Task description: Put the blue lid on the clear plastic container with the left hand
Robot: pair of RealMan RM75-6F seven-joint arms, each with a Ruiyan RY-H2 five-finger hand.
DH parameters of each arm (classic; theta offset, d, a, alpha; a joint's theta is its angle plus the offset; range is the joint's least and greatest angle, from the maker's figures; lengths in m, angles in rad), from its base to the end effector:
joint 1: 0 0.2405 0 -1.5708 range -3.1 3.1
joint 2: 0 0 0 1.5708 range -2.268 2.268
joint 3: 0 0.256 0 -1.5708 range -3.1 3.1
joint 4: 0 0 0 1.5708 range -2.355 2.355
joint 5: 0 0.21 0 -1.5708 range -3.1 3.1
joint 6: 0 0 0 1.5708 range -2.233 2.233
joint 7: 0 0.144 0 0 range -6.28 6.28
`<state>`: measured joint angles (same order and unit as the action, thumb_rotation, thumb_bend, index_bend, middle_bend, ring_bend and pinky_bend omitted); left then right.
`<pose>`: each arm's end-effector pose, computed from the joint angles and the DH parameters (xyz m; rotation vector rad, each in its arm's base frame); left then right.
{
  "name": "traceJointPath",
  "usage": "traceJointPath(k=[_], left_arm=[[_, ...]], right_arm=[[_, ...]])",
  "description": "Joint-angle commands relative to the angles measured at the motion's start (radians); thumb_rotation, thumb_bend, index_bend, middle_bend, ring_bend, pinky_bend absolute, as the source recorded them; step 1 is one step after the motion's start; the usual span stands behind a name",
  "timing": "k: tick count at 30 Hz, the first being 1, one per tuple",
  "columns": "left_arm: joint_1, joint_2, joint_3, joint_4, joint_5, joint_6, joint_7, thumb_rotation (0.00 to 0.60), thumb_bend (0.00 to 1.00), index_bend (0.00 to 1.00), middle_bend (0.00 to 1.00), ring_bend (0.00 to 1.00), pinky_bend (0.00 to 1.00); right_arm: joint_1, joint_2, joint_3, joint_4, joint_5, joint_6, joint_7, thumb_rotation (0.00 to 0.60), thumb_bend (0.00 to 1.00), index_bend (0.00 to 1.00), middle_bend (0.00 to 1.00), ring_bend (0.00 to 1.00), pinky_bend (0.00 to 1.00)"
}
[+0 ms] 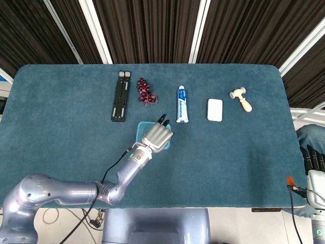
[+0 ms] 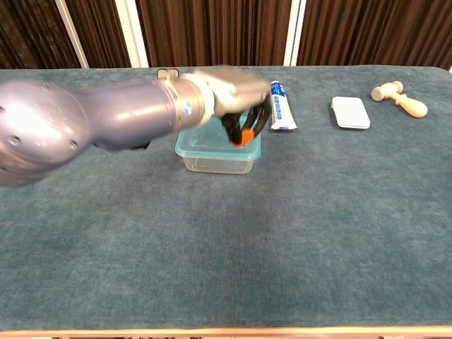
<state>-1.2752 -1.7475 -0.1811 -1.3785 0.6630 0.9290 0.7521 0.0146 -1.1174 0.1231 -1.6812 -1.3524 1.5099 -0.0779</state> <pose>0.0118 0.3700 -0.0823 -2.1164 -0.6009 -0.8196 -0.3223 -0.1711 0.1741 1.1772 -0.9321 0.8309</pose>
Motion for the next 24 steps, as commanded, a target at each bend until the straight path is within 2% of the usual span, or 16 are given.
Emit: traceJointPath(k=[1,2,5,9,11,14,16,18,20,24], left_arm=[[0.037,0.096,-0.037,-0.132,0.024,0.098,0.002,0.6,0.46,0.25,0.26,0.01,0.0],[0.046,0.125,-0.039,-0.173,0.008,0.122,0.022,0.6,0.43,0.2,0.21,0.0,0.0],[0.079,0.217,-0.03,-0.304,-0.031,0.206,0.087,0.6,0.39,0.16,0.14,0.0,0.0],[0.166,0.348,0.02,-0.497,-0.027,0.335,0.117,0.6,0.36,0.13,0.1,0.0,0.0],[0.218,0.405,0.049,-0.578,-0.011,0.383,0.098,0.6,0.34,0.13,0.09,0.0,0.0],[0.335,0.51,0.115,-0.694,0.058,0.422,-0.024,0.6,0.31,0.12,0.08,0.0,0.0],[0.435,0.583,0.171,-0.736,0.135,0.462,-0.14,0.6,0.3,0.12,0.08,0.0,0.0],[0.525,0.628,0.242,-0.719,0.259,0.527,-0.2,0.6,0.28,0.11,0.07,0.0,0.0],[0.603,0.646,0.301,-0.697,0.342,0.588,-0.241,0.6,0.28,0.12,0.07,0.0,0.0],[0.739,0.678,0.402,-0.657,0.509,0.645,-0.376,0.6,0.28,0.12,0.07,0.0,0.0]], right_arm=[[0.0,-0.001,0.0,0.002,-0.002,0.001,-0.001,0.6,0.36,0.0,0.0,0.0,0.0],[0.001,-0.001,-0.001,0.003,-0.006,0.002,-0.001,0.6,0.36,0.0,0.0,0.0,0.0],[0.002,-0.002,-0.004,0.01,-0.017,0.004,-0.001,0.6,0.36,0.0,0.0,0.0,0.0],[0.004,-0.001,-0.011,0.02,-0.031,0.003,-0.01,0.6,0.36,0.0,0.0,0.0,0.0],[0.004,-0.001,-0.012,0.023,-0.035,0.003,-0.014,0.6,0.36,0.0,0.0,0.0,0.0],[0.006,0.0,-0.014,0.025,-0.042,0.004,-0.018,0.6,0.36,0.0,0.0,0.0,0.0],[0.007,-0.001,-0.013,0.029,-0.05,0.01,-0.018,0.6,0.36,0.0,0.0,0.0,0.0],[0.006,-0.003,-0.015,0.034,-0.061,0.018,-0.019,0.6,0.36,0.0,0.0,0.0,0.0],[0.006,-0.005,-0.02,0.036,-0.077,0.023,-0.021,0.6,0.36,0.0,0.0,0.0,0.0],[0.006,-0.012,-0.031,0.053,-0.115,0.04,-0.037,0.6,0.36,0.0,0.0,0.0,0.0]])
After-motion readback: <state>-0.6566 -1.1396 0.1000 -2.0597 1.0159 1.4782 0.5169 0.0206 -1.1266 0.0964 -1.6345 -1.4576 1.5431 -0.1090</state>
